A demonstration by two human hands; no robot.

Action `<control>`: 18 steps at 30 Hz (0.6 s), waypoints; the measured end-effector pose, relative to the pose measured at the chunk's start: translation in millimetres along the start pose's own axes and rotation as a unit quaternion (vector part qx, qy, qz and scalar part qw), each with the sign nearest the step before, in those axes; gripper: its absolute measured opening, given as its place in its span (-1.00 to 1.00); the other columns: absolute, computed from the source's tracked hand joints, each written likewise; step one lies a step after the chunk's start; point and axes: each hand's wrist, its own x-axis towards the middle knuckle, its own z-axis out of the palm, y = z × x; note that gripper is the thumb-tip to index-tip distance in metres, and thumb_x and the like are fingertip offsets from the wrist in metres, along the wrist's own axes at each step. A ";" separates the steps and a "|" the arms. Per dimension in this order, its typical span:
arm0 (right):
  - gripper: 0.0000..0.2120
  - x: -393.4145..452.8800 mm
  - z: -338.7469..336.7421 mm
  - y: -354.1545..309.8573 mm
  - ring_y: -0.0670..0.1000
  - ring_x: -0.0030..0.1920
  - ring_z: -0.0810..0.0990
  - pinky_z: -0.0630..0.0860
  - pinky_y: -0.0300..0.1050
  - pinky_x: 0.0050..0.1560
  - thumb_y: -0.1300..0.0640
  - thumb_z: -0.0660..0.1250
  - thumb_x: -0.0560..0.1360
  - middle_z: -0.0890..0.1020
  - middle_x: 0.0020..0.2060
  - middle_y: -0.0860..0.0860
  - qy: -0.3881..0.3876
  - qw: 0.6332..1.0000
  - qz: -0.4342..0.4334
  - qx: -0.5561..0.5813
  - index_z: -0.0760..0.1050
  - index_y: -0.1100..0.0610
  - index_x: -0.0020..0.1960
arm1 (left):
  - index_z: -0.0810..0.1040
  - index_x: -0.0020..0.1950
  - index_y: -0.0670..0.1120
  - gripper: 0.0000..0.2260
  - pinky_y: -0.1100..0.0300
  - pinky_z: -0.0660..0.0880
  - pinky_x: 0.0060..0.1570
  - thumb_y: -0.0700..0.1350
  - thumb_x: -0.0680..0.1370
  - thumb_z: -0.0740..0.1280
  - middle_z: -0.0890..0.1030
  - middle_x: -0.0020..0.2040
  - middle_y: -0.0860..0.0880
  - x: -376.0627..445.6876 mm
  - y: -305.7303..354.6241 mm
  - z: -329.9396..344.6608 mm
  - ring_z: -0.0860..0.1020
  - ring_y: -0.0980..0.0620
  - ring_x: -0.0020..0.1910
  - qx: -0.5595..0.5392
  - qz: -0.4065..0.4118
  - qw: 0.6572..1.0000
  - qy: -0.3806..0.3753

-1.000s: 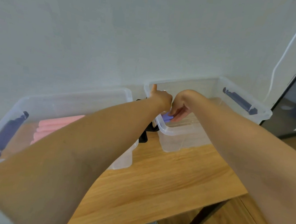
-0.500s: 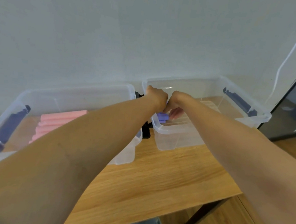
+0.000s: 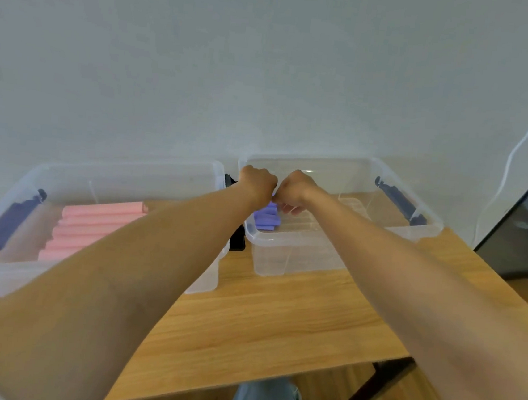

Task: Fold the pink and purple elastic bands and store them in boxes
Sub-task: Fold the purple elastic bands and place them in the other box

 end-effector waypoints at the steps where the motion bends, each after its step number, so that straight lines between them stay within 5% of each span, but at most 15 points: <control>1: -0.87 -3.7 4.4 -7.0 0.12 -0.05 0.75 0.71 0.04 0.03 0.22 0.43 0.55 0.74 -0.08 0.16 0.006 1.000 -0.016 -0.012 0.64 0.25 0.06 | 0.55 0.08 -0.10 -0.87 0.18 0.38 0.04 -0.25 0.61 0.25 0.46 -0.18 0.01 -5.4 -7.4 2.7 0.61 -0.05 0.09 -0.005 -0.006 1.000 0.011; 6: -0.89 -22.6 24.6 -42.8 0.13 -0.04 0.66 0.62 -0.03 -0.02 0.26 0.37 0.51 0.68 -0.08 0.08 0.020 0.987 -0.084 -0.137 0.65 0.17 0.00 | 0.52 -0.01 -0.08 -0.90 0.17 0.30 -0.02 -0.22 0.60 0.23 0.39 -0.30 0.03 -33.0 -40.1 14.0 0.51 -0.05 -0.10 -0.026 -0.049 0.998 0.041; 11: -0.77 -36.1 36.9 -66.5 0.12 -0.17 0.54 0.38 -0.09 -0.23 0.18 0.31 0.57 0.55 -0.22 0.04 0.034 0.974 -0.110 -0.195 0.37 0.07 -0.24 | 0.46 0.01 -0.05 -0.96 0.15 0.33 0.04 -0.15 0.63 0.23 0.59 0.00 0.00 -52.0 -48.1 12.8 0.57 -0.05 0.12 -0.126 -0.068 0.989 0.048; 14: -0.96 -50.7 29.7 -73.2 0.13 -0.11 0.53 0.40 -0.09 -0.15 0.23 0.28 0.56 0.55 -0.13 0.05 0.060 0.970 -0.115 -0.204 0.49 0.13 -0.05 | 0.55 0.21 -0.13 -0.80 0.07 0.50 0.07 -0.16 0.63 0.22 0.63 0.17 -0.10 -61.8 -59.5 10.1 0.58 -0.13 0.18 -0.238 -0.056 0.967 0.078; 18: -0.70 -70.2 24.1 -96.7 0.14 -0.02 0.54 0.43 -0.07 -0.08 0.24 0.24 0.60 0.62 0.11 0.09 0.097 0.957 -0.153 -0.227 0.55 0.09 0.29 | 0.47 0.40 -0.10 -0.70 -0.01 0.48 0.15 -0.04 0.70 0.17 0.57 0.29 -0.14 -87.5 -87.5 11.0 0.49 -0.16 0.30 -0.285 -0.042 0.952 0.106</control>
